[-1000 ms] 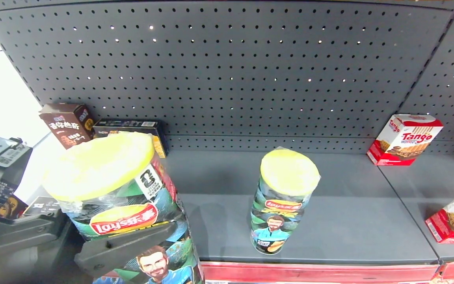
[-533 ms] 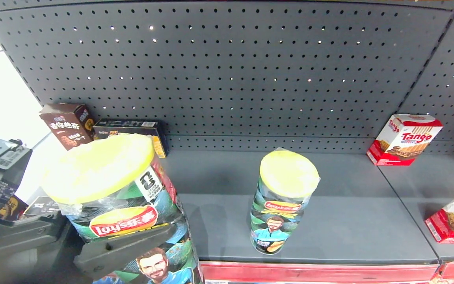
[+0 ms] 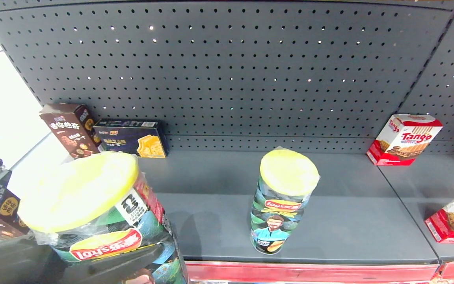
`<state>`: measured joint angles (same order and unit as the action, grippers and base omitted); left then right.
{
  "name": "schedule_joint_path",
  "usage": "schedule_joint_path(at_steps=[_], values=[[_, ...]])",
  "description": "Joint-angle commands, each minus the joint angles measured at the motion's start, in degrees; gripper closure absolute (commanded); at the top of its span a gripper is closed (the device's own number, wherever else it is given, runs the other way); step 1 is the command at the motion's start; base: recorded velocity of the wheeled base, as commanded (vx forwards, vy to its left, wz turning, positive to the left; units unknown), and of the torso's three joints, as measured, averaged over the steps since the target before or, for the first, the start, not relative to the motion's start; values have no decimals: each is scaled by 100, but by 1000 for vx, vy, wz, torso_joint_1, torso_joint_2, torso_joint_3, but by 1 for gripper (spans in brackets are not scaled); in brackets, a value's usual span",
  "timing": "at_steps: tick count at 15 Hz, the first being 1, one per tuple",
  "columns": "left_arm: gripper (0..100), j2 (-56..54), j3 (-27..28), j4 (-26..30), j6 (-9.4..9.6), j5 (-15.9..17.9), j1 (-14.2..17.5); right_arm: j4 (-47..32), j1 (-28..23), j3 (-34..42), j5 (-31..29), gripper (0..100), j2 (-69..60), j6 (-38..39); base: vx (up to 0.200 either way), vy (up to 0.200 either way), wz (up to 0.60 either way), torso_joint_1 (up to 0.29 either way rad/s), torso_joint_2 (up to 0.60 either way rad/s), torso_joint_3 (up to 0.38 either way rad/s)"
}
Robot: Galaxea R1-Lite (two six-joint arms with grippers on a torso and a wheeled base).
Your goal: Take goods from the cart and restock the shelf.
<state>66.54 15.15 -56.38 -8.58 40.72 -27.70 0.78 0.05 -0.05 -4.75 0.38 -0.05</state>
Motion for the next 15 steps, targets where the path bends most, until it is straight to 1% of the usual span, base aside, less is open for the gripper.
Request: schedule_joint_path(at_steps=[1,6,7,8,10,11,12,14,15], values=[[100,-62,5,4,-3,6,-8,-96,-5,5,300,0,-38,-21,0,0,0,0,0,0],[100,132,84,4,6,15,-52,-87,-5,5,352,0,-38,-21,0,0,0,0,0,0],[100,140,234,31,6,15,-78,-87,-5,5,352,0,-38,-21,0,0,0,0,0,0],[100,140,330,83,6,15,-131,-87,-5,5,352,0,-38,-21,0,0,0,0,0,0],[100,237,383,277,14,24,-96,-87,-5,5,352,0,-38,-21,0,0,0,0,0,0],[100,299,541,303,23,24,-96,-87,-5,5,352,0,-38,-21,0,0,0,0,0,0],[100,307,568,303,23,24,-104,-87,-5,5,352,0,-38,-21,0,0,0,0,0,0],[100,747,1007,321,50,15,-69,-87,-5,5,352,0,-38,-21,0,0,0,0,0,0],[100,914,1148,321,67,6,89,-87,-5,5,352,0,-38,-21,0,0,0,0,0,0]])
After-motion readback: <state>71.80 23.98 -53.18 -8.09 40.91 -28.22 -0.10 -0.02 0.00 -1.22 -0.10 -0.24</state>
